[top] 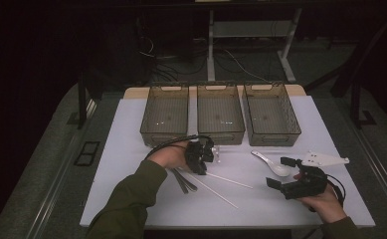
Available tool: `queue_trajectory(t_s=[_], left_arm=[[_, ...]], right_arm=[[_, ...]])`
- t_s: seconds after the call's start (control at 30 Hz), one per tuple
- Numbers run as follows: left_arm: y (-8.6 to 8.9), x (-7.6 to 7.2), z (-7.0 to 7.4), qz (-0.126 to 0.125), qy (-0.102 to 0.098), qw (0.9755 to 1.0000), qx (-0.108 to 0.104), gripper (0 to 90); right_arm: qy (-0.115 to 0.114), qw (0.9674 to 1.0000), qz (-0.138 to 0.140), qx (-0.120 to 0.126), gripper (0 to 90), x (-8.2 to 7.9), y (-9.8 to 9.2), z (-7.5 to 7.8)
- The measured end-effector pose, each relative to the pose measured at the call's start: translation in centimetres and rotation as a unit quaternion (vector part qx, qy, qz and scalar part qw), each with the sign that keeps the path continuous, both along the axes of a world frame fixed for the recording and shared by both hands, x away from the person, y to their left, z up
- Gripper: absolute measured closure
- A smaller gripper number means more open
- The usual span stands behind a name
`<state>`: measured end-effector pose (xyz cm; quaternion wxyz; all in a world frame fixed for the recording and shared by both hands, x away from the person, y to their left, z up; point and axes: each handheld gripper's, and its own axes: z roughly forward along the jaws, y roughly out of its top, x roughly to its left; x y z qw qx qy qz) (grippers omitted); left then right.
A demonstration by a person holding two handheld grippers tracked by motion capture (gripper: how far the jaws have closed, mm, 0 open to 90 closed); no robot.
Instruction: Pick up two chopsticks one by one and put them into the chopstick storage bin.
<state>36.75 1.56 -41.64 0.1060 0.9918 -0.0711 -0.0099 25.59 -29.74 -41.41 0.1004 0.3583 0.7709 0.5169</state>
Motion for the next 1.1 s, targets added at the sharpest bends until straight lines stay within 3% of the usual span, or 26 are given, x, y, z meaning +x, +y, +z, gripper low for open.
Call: queue_trajectory(t_s=[0.17, 0.6, 1.1], left_arm=[[-0.38, -0.11, 0.02, -0.004, -0.002, 0.9999, 0.015, 77.8], [-0.65, -0.09, 0.02, -0.005, -0.005, 0.9997, 0.022, 81.2], [-0.58, 0.31, 0.05, 0.014, 0.004, 0.9998, 0.014, 83.6]], right_arm=[[0.001, 1.0000, 0.001, 0.000, 1.5, -0.02, 0.09, -0.01], [0.001, 1.0000, 0.001, 0.000, 1.5, -0.01, 0.08, -0.01], [0.001, 1.0000, 0.001, 0.001, 1.5, 0.04, 0.06, -0.02]])
